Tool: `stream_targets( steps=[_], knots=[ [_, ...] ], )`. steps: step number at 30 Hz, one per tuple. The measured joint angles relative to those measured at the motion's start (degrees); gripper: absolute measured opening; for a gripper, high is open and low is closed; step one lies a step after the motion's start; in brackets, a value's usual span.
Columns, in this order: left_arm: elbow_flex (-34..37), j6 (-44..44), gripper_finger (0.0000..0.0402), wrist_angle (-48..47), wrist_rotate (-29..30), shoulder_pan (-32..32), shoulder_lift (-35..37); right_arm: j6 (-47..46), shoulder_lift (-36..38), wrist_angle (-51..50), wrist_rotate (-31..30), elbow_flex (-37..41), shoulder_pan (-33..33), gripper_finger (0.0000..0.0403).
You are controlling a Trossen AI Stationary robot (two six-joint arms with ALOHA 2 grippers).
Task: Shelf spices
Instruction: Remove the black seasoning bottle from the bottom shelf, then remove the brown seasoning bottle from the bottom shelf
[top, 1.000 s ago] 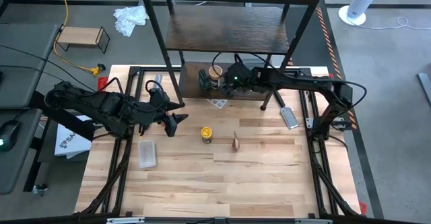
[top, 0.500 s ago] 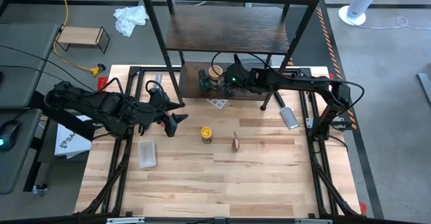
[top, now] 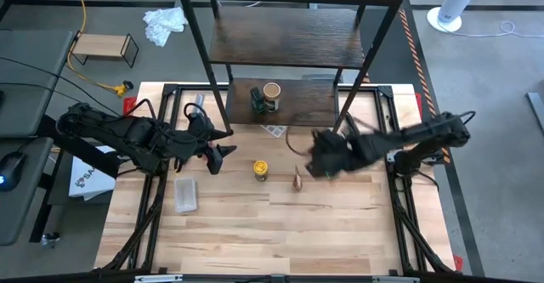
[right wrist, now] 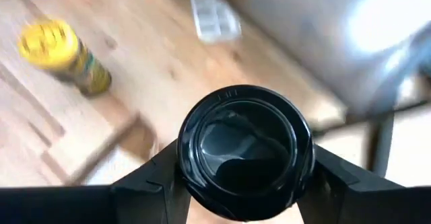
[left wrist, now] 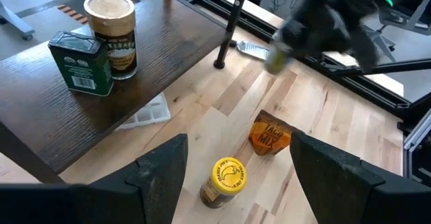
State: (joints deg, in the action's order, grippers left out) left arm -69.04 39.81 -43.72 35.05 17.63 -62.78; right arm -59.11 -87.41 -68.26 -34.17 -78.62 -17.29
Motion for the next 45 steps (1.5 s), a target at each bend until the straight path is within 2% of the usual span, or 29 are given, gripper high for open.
stream_targets(
  steps=[3,6,8,11,13,16,22,26,32,34,38,41,45],
  knots=[
    [0.0,-1.0,0.0257,0.1,0.1,0.0,0.0,-15.7,0.1,2.7,-0.2,7.5,-8.0,0.019],
    [0.0,-1.8,0.0257,0.1,0.6,0.0,0.0,-27.8,0.1,10.4,-1.4,16.1,-12.7,0.019],
    [0.0,-2.4,0.0257,0.1,0.6,0.0,0.0,-32.2,0.0,15.2,-3.9,20.3,-13.6,0.019],
    [0.0,-3.1,0.0257,0.4,0.8,0.0,0.0,-33.4,0.0,19.2,-7.7,23.5,-13.5,0.019],
    [0.0,-3.1,0.0257,0.3,0.8,0.0,0.0,-32.0,0.0,19.3,-9.5,24.0,-13.0,0.019],
    [0.0,-1.8,0.0257,0.3,0.8,0.0,0.0,-28.1,0.1,20.7,-9.2,24.9,-12.0,0.0194],
    [0.0,-0.9,0.0257,0.3,0.6,0.0,0.0,-23.4,0.1,28.7,-6.1,27.0,-10.6,0.0238],
    [0.0,-0.9,0.0257,0.3,0.6,0.0,0.0,-19.5,0.1,31.9,-5.8,27.0,-9.8,0.0254],
    [0.0,-0.9,0.0257,0.3,0.6,0.0,0.0,-18.8,1.2,31.6,0.2,27.0,-7.6,0.0258],
    [0.0,-0.9,0.0257,0.3,0.8,0.0,0.0,-18.1,3.4,31.6,-0.6,27.0,-6.8,0.0258],
    [0.0,-0.9,0.0257,0.3,2.0,0.0,0.0,-14.0,9.7,32.0,-6.4,27.0,-3.7,0.0259],
    [0.0,-0.1,0.0257,0.4,2.7,-0.8,-0.4,-6.6,13.9,37.8,-7.4,27.0,0.7,0.0259],
    [0.0,-1.0,0.0257,0.3,-1.9,-4.1,-2.3,13.2,14.6,57.5,-0.1,27.0,8.5,0.0259]
  ],
)
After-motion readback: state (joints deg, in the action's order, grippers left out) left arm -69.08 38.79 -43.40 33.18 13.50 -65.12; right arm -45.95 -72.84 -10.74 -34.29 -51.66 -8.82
